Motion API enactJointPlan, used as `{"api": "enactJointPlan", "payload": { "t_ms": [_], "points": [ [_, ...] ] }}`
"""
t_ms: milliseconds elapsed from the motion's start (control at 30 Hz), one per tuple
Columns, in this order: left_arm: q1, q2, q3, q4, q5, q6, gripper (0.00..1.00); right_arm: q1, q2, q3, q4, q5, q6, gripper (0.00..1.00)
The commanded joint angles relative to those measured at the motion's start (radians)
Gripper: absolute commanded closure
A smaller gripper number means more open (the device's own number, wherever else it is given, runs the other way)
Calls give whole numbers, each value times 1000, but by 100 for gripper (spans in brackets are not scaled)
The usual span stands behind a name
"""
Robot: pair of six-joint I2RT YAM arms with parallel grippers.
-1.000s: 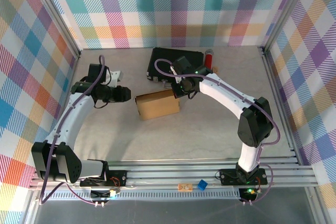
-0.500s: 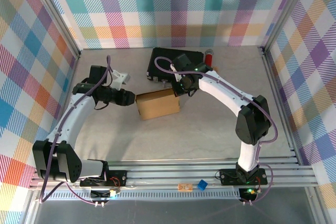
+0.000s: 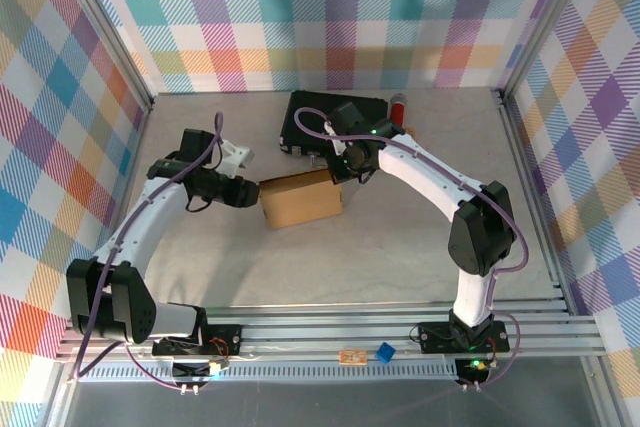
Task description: Fold the paper box
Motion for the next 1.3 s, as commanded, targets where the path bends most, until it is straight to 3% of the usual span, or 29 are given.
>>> {"api": "enactJointPlan", "payload": {
  "t_ms": [0, 333, 500, 667, 900, 1267],
  "points": [
    [-16, 17, 30, 10, -1, 17, 62, -3, 38, 4, -81, -20, -11, 100],
    [-42, 53, 55, 47, -76, -14, 71, -4, 38, 1, -81, -25, -6, 100],
    [-44, -7, 41, 56, -119, -3, 57, -6, 38, 0, -82, -24, -6, 100],
    [-44, -4, 28, 33, -155, 17, 53, -7, 37, -4, -81, -28, -5, 100],
    [-44, 42, 41, 51, -103, 9, 65, -9, 38, -6, -82, -32, -3, 100],
    [-66, 70, 64, 57, -130, 11, 67, -10, 41, -2, -81, -36, -1, 100]
  ]
}}
